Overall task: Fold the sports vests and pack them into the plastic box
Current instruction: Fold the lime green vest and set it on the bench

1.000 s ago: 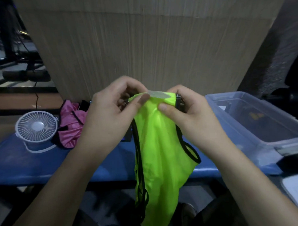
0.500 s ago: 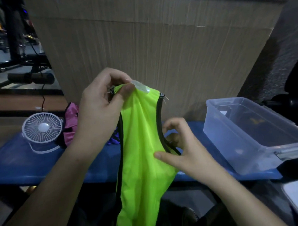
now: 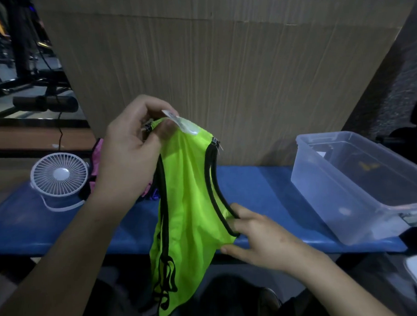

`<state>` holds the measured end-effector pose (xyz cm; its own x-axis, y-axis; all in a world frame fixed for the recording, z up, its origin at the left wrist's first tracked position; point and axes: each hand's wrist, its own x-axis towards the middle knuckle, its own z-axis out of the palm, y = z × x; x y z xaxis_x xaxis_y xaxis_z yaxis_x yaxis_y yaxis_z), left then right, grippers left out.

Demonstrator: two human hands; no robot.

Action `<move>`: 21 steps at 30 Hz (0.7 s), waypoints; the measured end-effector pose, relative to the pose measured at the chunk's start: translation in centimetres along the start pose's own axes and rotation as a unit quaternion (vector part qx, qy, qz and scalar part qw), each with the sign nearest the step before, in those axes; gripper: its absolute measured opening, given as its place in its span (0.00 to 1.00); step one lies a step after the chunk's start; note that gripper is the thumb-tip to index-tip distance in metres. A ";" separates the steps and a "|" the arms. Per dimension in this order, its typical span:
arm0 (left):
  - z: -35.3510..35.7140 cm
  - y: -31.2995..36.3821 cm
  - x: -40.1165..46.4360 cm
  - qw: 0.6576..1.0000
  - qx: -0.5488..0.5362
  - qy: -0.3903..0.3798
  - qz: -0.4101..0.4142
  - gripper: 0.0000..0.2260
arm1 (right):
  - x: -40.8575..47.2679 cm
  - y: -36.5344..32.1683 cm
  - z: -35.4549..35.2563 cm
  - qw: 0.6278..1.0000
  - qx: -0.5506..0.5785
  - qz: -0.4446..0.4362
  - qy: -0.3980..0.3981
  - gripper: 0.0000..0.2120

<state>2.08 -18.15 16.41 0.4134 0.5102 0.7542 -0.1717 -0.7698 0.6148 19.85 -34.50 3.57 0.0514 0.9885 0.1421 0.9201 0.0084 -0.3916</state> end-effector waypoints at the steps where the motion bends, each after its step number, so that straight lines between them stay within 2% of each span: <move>1: -0.2 -0.2 0.0 1.000 0.003 0.003 -0.001 0.08 | 0.0 0.2 -0.1 1.000 -0.026 0.000 -0.002 0.23; 4: -0.5 -0.8 0.0 1.000 0.014 0.007 -0.009 0.08 | -0.1 0.7 -0.4 0.997 -0.070 -0.011 0.010 0.22; 7: -0.8 -1.3 -0.1 1.000 0.015 0.003 -0.020 0.12 | -0.2 1.2 -0.8 0.998 -0.044 -0.027 0.027 0.13; 11: -1.4 -2.1 -0.1 0.999 0.030 0.010 -0.038 0.12 | -0.1 1.4 -1.7 0.996 0.031 -0.041 0.075 0.21; 15: -1.8 -2.8 0.1 0.998 0.038 0.014 -0.054 0.07 | -0.1 1.6 -2.4 0.988 0.084 -0.044 0.120 0.23; 18: -2.0 -3.2 0.2 0.997 0.052 0.012 -0.062 0.03 | -0.3 1.8 -3.0 0.989 0.096 -0.015 0.108 0.24; 21: -2.3 -3.7 0.2 0.996 0.060 0.006 -0.072 0.03 | -1.0 1.5 -4.0 0.988 0.142 -0.009 0.051 0.18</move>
<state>0.73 -14.29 14.78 0.4148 0.6233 0.6630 -0.0026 -0.7278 0.6858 22.70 -36.07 6.46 0.0880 0.9675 0.2370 0.7758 0.0826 -0.6255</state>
